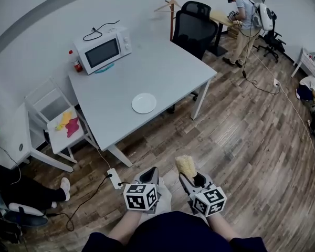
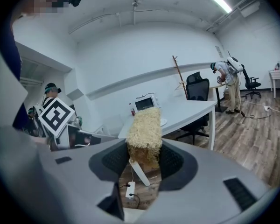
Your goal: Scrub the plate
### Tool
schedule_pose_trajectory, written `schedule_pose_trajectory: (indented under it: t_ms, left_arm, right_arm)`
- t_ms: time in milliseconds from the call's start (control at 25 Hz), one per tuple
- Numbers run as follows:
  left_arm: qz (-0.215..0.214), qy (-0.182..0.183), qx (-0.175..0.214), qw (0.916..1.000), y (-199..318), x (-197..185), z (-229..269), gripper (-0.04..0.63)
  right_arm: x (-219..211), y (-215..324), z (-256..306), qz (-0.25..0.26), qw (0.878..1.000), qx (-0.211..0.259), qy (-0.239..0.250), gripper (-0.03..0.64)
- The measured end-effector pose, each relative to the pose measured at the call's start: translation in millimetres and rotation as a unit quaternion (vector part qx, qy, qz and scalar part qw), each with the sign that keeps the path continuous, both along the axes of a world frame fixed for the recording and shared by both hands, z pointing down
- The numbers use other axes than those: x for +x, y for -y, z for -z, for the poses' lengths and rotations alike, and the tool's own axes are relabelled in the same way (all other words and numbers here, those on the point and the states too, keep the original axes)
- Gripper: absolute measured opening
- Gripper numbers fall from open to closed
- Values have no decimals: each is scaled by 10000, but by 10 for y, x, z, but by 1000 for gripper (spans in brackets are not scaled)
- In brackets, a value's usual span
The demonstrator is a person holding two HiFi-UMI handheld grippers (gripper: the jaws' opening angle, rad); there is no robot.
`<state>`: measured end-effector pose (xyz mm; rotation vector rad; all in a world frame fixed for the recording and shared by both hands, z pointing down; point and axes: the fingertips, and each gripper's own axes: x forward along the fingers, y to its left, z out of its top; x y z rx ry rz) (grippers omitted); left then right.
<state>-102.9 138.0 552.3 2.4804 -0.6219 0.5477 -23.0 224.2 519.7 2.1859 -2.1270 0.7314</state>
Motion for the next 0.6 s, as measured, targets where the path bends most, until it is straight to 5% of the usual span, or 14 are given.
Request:
schedule_pose_trajectory:
  t_ms: [600]
  left_arm:
    - [266,21,-105,9996,1615,292,52,20]
  right_arm:
    - [405,1586,194,309,9991,-73,-266,176]
